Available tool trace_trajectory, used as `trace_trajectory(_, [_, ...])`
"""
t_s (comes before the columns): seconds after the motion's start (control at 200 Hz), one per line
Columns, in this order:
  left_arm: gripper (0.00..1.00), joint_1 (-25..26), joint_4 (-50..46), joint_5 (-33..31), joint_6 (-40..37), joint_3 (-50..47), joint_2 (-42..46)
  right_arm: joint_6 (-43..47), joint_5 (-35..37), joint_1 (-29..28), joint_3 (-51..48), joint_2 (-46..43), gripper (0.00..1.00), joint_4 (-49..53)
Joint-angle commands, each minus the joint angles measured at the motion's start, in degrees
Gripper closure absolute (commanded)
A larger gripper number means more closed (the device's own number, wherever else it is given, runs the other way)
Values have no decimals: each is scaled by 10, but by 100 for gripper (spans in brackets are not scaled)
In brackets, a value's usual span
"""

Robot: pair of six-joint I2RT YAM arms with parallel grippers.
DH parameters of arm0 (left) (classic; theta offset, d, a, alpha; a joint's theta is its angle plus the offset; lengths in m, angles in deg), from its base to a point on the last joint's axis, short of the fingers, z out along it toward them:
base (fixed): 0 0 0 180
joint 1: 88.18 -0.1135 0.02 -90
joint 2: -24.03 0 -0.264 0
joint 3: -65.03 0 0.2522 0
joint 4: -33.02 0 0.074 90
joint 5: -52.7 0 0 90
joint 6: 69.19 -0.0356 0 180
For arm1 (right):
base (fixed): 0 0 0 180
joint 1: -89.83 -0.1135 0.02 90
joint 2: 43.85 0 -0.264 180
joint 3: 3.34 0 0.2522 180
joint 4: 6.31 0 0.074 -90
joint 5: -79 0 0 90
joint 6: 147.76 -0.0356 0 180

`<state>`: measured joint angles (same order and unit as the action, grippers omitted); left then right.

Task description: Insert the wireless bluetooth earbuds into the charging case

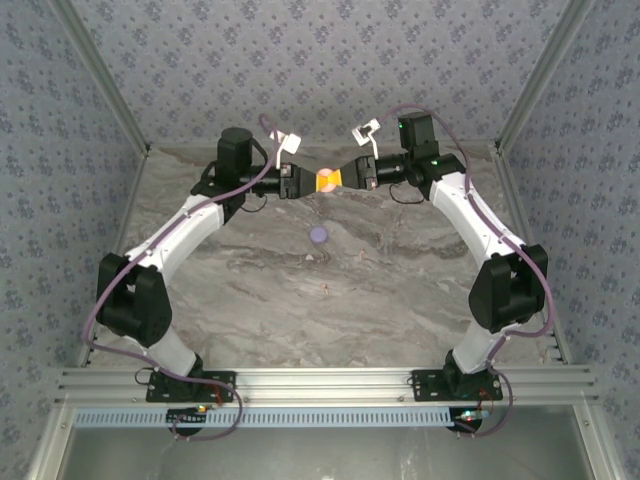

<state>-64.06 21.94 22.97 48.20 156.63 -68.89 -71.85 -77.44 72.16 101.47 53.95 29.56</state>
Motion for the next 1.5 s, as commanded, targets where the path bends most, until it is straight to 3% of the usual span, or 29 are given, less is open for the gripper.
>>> trace_trajectory(0.0, [57,12,-22,56,-30,20,32,-5,13,4,22,-9,81,-1])
trace_trajectory(0.595, [66,15,-15,36,-22,29,25,40,2,-8,40,-7,80,52])
trace_trajectory(0.999, [65,15,15,28,2,26,22,66,-2,-14,41,-8,79,78])
trace_trajectory(1.274, [85,15,13,16,2,23,21,77,-3,-16,41,-7,78,91])
trace_trajectory(1.494, [89,15,-13,-1,-14,32,19,90,11,-19,42,-12,73,111])
